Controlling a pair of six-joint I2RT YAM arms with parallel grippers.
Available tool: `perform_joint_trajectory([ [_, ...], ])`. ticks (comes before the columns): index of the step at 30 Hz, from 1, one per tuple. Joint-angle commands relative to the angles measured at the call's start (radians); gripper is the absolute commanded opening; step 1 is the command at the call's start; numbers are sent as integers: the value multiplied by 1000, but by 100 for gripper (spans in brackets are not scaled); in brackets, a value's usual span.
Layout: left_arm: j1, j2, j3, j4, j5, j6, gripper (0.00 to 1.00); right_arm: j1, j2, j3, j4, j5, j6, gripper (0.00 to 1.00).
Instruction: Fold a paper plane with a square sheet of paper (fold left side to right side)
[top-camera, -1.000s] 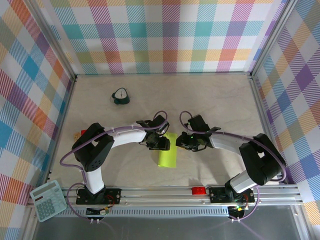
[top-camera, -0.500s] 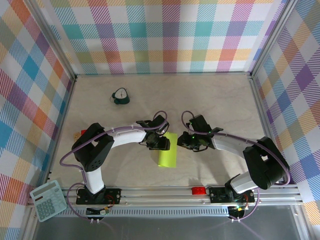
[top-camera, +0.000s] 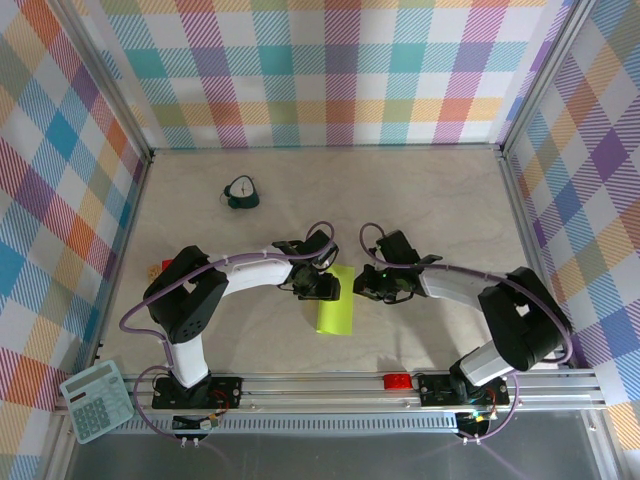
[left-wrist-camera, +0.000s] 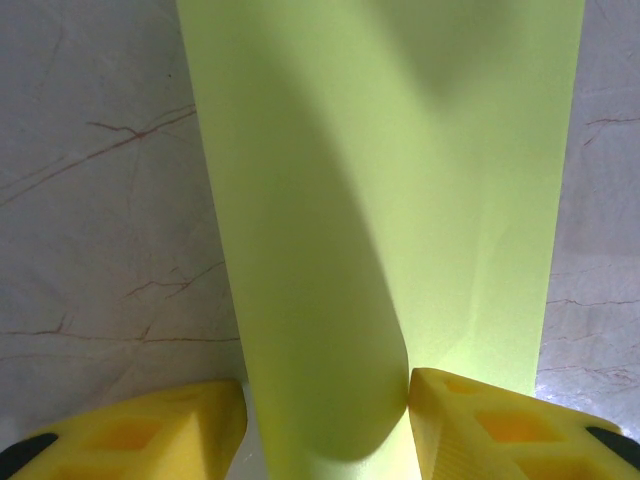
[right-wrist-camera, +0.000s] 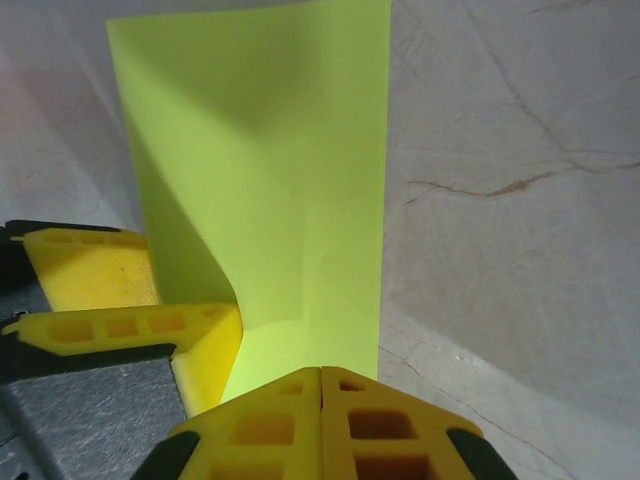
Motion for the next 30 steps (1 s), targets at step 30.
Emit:
perform_joint_trajectory([
  [30,-26,66,-69,-33,-43,6,51,46,205,93,-120,29,-9,0],
])
